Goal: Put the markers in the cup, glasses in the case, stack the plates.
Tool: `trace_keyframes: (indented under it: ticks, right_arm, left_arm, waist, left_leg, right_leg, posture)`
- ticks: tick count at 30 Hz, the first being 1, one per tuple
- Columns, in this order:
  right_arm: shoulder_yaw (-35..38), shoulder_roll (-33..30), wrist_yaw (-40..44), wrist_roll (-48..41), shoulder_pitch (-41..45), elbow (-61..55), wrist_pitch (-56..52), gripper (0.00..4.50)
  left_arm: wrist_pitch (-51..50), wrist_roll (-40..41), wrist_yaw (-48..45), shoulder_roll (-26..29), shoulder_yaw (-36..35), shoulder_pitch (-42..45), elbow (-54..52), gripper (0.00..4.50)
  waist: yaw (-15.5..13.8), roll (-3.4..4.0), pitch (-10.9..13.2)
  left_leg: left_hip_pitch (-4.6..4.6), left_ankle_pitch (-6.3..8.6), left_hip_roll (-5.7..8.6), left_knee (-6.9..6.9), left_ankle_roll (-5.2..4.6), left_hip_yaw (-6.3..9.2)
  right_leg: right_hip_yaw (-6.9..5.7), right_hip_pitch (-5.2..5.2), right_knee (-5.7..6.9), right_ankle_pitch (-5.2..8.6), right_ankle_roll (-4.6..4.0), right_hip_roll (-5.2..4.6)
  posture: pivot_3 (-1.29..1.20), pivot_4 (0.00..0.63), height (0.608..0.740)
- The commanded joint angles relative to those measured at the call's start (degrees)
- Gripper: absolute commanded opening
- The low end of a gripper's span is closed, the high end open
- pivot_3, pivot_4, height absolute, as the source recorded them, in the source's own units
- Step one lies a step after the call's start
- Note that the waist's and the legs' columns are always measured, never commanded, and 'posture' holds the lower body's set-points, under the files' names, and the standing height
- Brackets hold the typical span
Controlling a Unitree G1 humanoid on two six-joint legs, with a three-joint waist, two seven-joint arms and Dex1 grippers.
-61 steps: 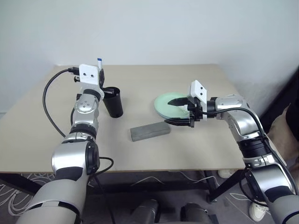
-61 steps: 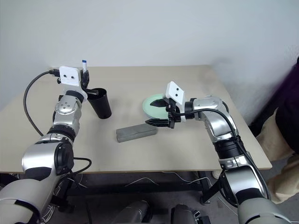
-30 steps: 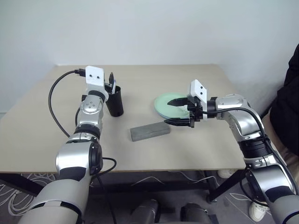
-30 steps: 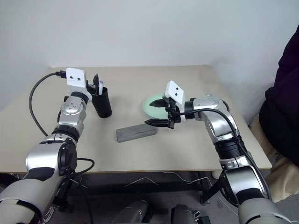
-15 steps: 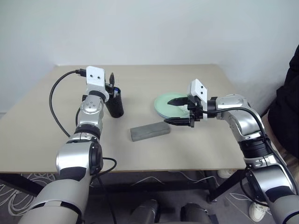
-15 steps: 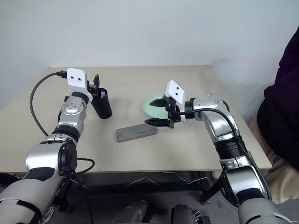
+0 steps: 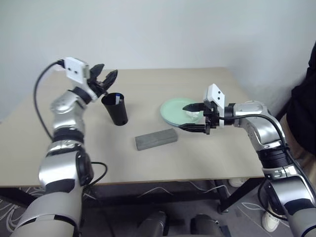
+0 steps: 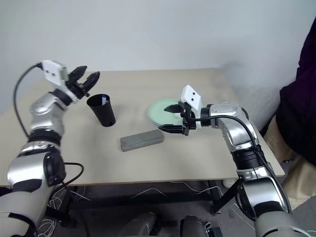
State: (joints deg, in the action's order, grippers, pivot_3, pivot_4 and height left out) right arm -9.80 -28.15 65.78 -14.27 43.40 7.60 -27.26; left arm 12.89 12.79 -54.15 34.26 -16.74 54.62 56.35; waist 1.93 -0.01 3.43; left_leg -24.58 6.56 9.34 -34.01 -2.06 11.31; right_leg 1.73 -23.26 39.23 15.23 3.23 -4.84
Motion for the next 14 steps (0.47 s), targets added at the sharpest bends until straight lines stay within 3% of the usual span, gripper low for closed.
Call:
trace_keyframes:
  ticks: [1, 7, 14]
  right_arm:
    - [3.50, -1.44, -0.86, -1.70, 0.10, 0.31, 0.33, 4.04]
    - [5.27, -2.90, -2.19, -1.64, -1.48, 1.64, 0.55, 4.04]
    - [5.53, -2.75, -3.03, -1.72, -2.07, 1.46, 0.35, 4.04]
  left_arm:
    - [-10.80, 5.23, -7.88, 5.07, -0.16, -8.72, -15.51, 2.77]
    - [-28.81, 14.38, -10.85, 12.16, -4.65, -27.27, -37.74, 2.77]
    - [-35.61, 18.03, -6.82, 12.10, -7.45, -36.40, -47.70, 2.77]
  waist:
    - [0.82, 0.03, -0.01]
    - [1.43, 0.10, 0.03]
    - [0.39, 0.18, 0.08]
  left_leg:
    - [0.04, 0.00, 0.00, 0.02, 0.00, 0.01]
    - [0.05, 0.00, -0.16, 0.10, 0.01, 0.01]
    - [0.04, 0.00, -0.19, 0.15, 0.02, -0.18]
  right_leg:
    - [0.02, 0.03, -0.01, 0.00, 0.00, 0.01]
    - [0.19, -0.09, 0.02, -0.06, -0.18, 0.13]
    - [0.41, -0.11, 0.30, 0.05, -0.37, -0.03]
  posture:
    - [0.00, 0.000, 0.740]
    - [0.00, 0.000, 0.740]
    - [0.00, 0.000, 0.740]
